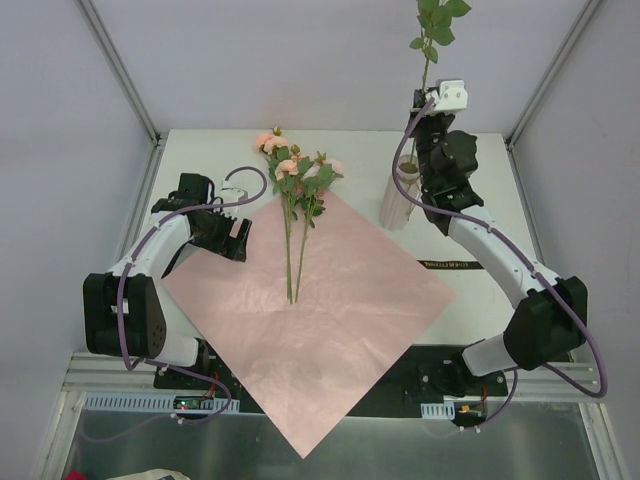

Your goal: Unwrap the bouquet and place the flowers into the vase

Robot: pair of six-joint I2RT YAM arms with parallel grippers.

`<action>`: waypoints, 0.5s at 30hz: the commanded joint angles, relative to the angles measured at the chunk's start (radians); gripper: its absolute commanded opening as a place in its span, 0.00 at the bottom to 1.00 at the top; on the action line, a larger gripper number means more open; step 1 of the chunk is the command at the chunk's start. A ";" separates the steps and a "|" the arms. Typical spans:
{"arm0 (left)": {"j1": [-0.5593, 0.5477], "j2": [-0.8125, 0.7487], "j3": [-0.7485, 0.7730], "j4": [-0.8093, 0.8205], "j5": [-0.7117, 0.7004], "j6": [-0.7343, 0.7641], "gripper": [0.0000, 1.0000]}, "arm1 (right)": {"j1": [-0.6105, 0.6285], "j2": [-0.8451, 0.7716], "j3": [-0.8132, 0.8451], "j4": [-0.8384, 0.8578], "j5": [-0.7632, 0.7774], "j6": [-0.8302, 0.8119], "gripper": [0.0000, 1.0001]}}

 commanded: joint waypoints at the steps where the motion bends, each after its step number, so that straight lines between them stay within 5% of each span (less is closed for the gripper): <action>1: 0.006 -0.042 -0.004 -0.008 0.003 0.015 0.87 | -0.004 -0.052 -0.019 0.020 0.031 0.071 0.21; 2: 0.006 -0.042 -0.004 -0.010 0.001 0.015 0.87 | -0.002 -0.055 -0.026 0.009 0.034 0.076 0.30; 3: 0.006 -0.042 -0.003 -0.008 0.000 0.014 0.87 | -0.002 -0.066 -0.027 -0.022 0.036 0.079 0.60; 5: 0.006 -0.042 -0.001 -0.008 0.000 0.015 0.87 | 0.006 -0.079 -0.046 -0.048 0.059 0.083 0.82; 15: 0.006 -0.034 0.004 -0.008 -0.009 0.011 0.87 | 0.177 -0.191 -0.129 -0.164 0.153 0.057 0.83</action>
